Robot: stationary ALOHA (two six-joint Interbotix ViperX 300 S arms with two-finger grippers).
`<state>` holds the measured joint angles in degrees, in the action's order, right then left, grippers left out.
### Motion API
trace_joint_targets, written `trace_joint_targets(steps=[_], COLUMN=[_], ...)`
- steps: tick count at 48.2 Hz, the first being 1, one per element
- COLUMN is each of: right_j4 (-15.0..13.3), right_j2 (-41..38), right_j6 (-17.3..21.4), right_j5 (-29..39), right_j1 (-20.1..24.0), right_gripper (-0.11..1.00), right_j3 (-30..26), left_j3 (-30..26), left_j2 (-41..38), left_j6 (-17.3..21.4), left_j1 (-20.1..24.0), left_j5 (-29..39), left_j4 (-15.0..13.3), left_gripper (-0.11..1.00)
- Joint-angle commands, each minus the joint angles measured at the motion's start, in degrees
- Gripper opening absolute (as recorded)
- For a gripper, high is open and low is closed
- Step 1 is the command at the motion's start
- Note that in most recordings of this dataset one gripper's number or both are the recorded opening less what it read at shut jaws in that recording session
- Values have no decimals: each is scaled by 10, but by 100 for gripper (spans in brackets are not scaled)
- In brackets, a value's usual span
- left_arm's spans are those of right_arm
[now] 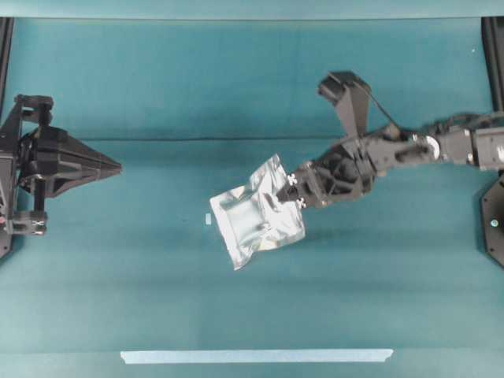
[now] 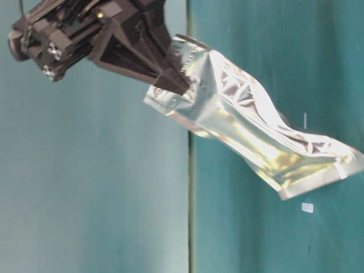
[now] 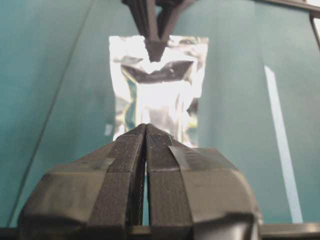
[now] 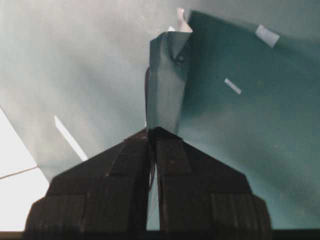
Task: Hand over the silver zip bag and make it stand upright.
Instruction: 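Lift the bag with the right gripper and swing it upright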
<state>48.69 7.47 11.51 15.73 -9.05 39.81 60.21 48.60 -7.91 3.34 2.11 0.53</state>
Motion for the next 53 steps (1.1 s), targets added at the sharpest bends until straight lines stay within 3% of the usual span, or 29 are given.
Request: trace_joint_targets(steps=[1, 16, 27, 42, 53], right_j4=[-28, -190, -275, -352, -380], right_j2=[8, -27, -64, -98, -111], right_j6=[-7, 7, 15, 14, 4], right_j5=[46, 272, 388, 446, 476], right_j1=[-4, -7, 1, 24, 32], right_gripper=[5, 5, 5, 5, 5], right_j3=[-39, -194, -289, -353, -381], left_j3=[-7, -8, -20, -26, -20], left_j2=[-3, -26, -74, -99, -122], left_j6=[-1, 0, -11, -11, -14], left_j1=[1, 2, 0, 0, 0], left_j5=[-4, -33, -51, -78, -137], left_j4=[0, 0, 0, 0, 0], left_gripper=[-1, -1, -1, -1, 0])
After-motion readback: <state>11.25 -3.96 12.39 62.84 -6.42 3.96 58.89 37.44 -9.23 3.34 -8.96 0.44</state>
